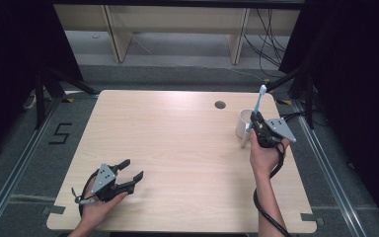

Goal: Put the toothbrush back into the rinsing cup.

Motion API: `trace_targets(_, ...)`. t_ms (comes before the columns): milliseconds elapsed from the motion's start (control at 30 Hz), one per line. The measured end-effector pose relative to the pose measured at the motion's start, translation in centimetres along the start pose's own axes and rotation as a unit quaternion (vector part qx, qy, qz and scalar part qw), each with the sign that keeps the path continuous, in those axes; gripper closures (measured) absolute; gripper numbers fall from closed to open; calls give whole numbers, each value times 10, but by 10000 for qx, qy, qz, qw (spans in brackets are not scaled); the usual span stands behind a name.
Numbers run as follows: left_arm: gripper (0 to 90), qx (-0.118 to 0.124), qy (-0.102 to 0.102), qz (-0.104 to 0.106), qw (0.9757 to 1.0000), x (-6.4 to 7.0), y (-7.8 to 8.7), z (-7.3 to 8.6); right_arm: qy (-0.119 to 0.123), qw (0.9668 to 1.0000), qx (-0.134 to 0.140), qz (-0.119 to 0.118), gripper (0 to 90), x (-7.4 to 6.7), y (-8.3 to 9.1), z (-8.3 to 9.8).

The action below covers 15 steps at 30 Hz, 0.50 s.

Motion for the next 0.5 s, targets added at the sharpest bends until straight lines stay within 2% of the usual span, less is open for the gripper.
trace_targets(33, 313, -90, -24, -65, 9999, 0, 2, 0, -13, 10000, -25, -17, 792, -1, 0, 1)
trace_targets(100, 312, -72, -36, -55, 10000, 0, 2, 0, 77, 10000, 30, -18, 792, 0, -1, 2)
trace_targets(433, 313, -2, -31, -7, 10000, 0, 0, 0, 60, 10000, -20, -18, 792, -1, -2, 5)
trace_targets(467, 313, -88, -41, -73, 9999, 0, 2, 0, 112, 9999, -45, -28, 792, -1, -2, 5)
trace_targets(500, 313, -19, -77, -21, 10000, 0, 0, -1, 85, 10000, -34, -21, 792, -2, -2, 6)
Point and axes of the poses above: each handheld gripper's, and its own axes: y roughly backward along the jaws, z roughly out of its underside, x roughly to its right, the point moved 2 cm from there along -y, roughly forward along the jaws, and after that the axes turned 11 degrees about y, right-handed, at the moved point
